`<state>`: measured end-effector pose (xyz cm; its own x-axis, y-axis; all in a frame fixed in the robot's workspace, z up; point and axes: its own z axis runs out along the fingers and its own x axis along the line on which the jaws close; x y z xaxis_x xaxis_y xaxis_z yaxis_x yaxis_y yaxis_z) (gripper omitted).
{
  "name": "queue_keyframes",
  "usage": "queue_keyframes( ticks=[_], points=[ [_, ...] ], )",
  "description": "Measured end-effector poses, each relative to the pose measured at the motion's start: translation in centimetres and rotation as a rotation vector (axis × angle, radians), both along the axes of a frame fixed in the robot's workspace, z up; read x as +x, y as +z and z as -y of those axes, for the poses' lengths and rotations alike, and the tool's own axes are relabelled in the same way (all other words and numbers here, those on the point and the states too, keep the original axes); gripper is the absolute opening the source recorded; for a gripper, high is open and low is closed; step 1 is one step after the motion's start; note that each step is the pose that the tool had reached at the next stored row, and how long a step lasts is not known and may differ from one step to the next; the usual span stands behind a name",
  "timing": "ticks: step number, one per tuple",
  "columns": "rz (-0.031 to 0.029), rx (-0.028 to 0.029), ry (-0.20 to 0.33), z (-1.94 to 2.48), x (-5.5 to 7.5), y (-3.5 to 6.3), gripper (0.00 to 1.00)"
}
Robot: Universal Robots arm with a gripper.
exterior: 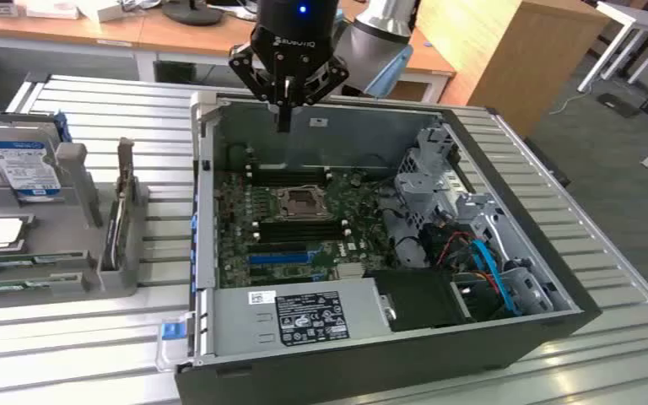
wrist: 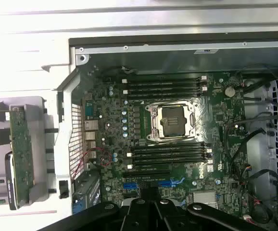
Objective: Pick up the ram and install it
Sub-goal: 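Reach for the ram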
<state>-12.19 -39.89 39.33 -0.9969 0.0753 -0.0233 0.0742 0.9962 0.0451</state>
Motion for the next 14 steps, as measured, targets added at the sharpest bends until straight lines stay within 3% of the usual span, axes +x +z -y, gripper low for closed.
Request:
queue_keyframes(
  ticks=[14],
  points=[
    [0.0000,-0.0001,0.000,0.00,-0.07,0.00,0.11]
  ],
)
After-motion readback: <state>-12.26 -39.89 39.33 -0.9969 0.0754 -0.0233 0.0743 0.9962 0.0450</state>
